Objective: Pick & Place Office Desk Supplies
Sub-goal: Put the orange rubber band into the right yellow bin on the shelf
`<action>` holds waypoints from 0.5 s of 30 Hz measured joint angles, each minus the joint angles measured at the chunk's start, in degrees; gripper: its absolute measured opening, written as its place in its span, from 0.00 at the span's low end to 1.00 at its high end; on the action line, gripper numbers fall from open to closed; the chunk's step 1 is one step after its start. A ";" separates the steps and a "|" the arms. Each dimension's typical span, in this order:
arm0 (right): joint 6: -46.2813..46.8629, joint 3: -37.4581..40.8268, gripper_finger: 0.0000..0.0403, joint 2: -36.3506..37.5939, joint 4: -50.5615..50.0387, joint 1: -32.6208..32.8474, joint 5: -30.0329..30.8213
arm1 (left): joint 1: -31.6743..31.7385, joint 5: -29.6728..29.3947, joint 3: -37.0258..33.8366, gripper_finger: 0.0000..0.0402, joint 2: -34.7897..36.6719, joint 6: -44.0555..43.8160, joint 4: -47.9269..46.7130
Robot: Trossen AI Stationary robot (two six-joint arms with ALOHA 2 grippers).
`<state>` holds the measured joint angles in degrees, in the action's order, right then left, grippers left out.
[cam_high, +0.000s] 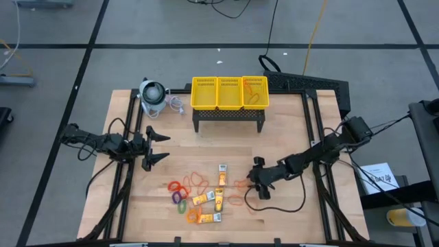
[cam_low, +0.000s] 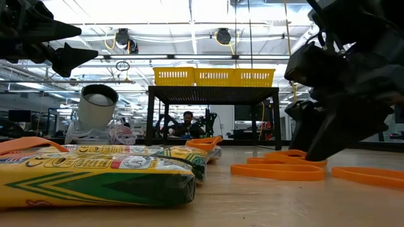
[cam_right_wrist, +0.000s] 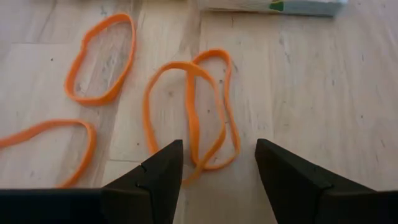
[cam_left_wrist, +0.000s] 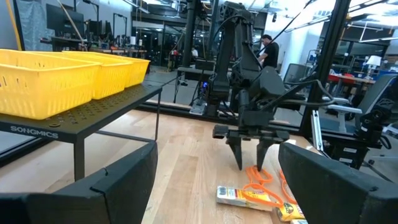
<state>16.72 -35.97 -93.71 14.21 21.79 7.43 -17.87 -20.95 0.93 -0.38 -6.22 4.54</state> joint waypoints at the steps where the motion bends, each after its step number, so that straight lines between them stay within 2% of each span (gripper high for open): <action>1: -0.39 -0.02 0.48 0.01 -1.16 -0.15 0.14 | 0.00 0.00 0.00 0.85 0.01 -0.01 -0.02; 9: -1.08 -0.02 0.47 2.77 -9.49 -0.91 4.37 | 0.00 0.00 0.00 0.85 0.02 -0.01 -0.01; 15: -1.04 0.13 0.36 5.45 -12.67 -1.00 4.67 | 0.00 0.02 0.00 0.85 0.00 0.00 0.00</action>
<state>15.67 -35.83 -88.27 1.53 20.80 12.10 -17.87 -20.93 0.93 -0.38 -6.22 4.54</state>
